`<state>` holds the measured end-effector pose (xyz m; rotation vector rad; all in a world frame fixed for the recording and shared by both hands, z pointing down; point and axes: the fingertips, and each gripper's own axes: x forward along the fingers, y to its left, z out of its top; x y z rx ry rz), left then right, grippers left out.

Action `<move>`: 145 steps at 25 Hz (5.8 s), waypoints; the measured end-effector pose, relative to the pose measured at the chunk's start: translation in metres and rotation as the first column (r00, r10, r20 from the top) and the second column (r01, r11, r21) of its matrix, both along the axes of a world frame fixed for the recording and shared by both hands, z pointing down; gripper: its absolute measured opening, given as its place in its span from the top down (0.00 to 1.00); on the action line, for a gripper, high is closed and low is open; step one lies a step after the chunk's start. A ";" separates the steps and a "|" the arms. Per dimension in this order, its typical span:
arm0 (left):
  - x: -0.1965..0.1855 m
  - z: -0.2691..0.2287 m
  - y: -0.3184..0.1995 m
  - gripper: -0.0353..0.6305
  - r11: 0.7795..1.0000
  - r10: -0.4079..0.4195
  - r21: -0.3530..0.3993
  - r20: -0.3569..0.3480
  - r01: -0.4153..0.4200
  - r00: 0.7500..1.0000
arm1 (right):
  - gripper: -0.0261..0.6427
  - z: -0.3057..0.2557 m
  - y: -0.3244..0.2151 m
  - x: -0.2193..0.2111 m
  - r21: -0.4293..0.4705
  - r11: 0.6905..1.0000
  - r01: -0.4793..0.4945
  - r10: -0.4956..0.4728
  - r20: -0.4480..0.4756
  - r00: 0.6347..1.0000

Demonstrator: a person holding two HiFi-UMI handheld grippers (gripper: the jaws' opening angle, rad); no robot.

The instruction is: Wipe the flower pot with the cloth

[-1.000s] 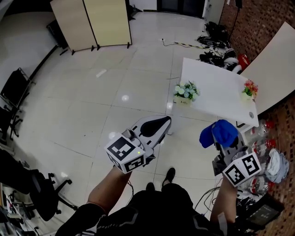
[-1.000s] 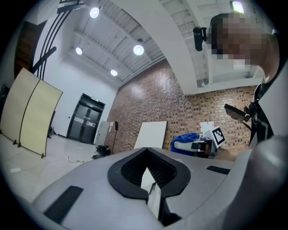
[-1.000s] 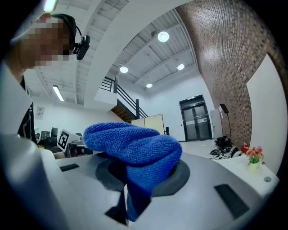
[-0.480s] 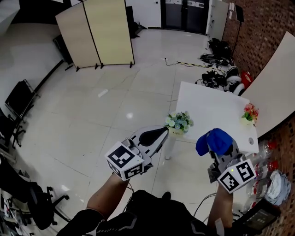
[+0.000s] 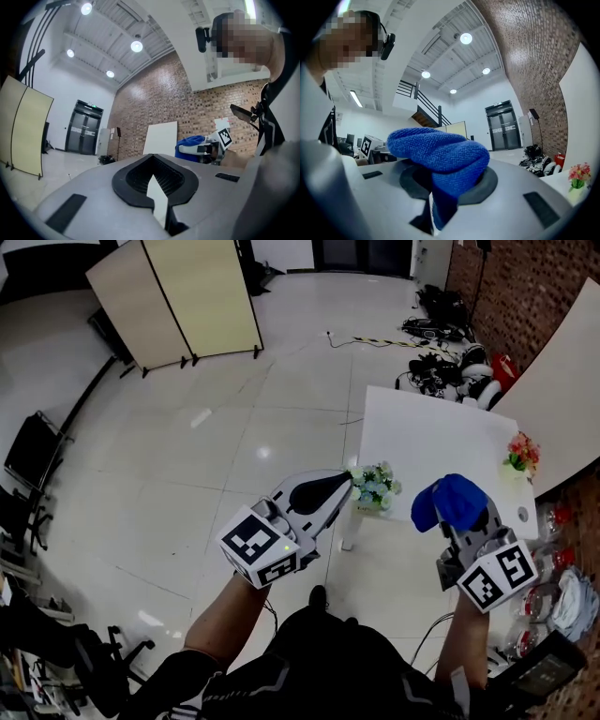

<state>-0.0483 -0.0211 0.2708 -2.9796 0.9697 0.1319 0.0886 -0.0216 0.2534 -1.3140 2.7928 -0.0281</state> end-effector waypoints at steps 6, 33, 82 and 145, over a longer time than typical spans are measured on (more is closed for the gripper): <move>-0.019 0.005 -0.054 0.95 1.000 0.023 -0.016 -0.013 -0.024 1.000 | 0.83 0.004 -0.046 -0.014 -0.019 0.998 -0.061 0.061 -0.005 0.998; 0.025 0.106 -0.135 0.34 0.959 0.281 -0.093 0.182 -0.268 0.942 | 0.83 0.030 -0.154 0.037 -0.059 0.996 0.073 -0.073 -0.006 0.997; 0.090 0.417 -0.177 0.10 0.840 0.542 -0.289 0.467 -0.459 0.699 | 0.83 0.216 -0.164 0.049 -0.314 0.939 -0.144 0.112 -0.117 0.987; 0.063 0.188 -0.190 0.15 0.812 0.580 -0.198 0.161 -0.550 0.799 | 0.83 0.098 -0.175 0.029 -0.218 0.972 -0.091 0.097 0.019 0.995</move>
